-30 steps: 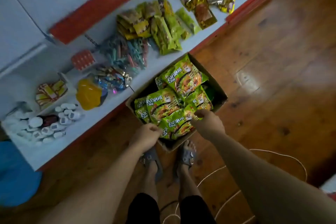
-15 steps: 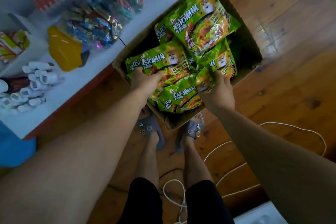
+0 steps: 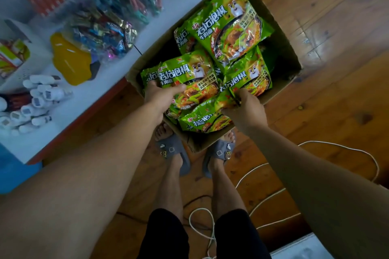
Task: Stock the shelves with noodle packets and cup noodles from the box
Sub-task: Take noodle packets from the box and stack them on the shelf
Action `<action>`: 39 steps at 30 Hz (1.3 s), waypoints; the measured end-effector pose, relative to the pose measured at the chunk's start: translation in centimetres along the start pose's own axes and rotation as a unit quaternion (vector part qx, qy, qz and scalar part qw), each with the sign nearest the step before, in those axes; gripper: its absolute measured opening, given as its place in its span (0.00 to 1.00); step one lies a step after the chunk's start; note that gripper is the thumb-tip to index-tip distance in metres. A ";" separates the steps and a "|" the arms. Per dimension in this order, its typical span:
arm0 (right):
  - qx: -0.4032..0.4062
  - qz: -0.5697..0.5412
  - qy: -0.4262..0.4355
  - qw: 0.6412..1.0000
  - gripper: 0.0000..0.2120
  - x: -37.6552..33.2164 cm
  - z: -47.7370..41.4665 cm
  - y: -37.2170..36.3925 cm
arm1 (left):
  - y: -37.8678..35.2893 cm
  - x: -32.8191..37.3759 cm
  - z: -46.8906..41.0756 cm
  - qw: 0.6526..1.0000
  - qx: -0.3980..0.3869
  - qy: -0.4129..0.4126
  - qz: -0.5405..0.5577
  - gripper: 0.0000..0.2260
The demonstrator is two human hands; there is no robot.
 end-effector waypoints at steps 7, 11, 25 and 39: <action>-0.026 0.025 0.051 0.998 0.19 -1.1 2.4 0.3 | 1.4 0.8 2.6 0.998 -0.003 -0.044 0.038 0.29; -0.025 0.027 0.063 0.997 0.25 -1.8 4.6 1.5 | 3.2 1.7 4.4 0.995 -0.011 -0.066 0.072 0.22; 0.027 -0.276 0.031 0.960 0.15 -8.1 20.1 9.0 | 18.1 7.0 17.3 0.973 0.009 -0.189 0.135 0.18; -0.030 -0.370 0.265 0.890 0.18 -23.8 40.6 20.8 | 33.8 9.5 41.9 0.903 0.054 -0.344 0.254 0.19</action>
Point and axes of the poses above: each hand's wrist, its own z-axis away from the middle knuckle, its own y-axis out of the back of the hand, x = y × z, the point moved 10 cm from there along -z, towards the middle knuckle, and after that the axes turned 3 degrees about -y, right-handed, at the moved point
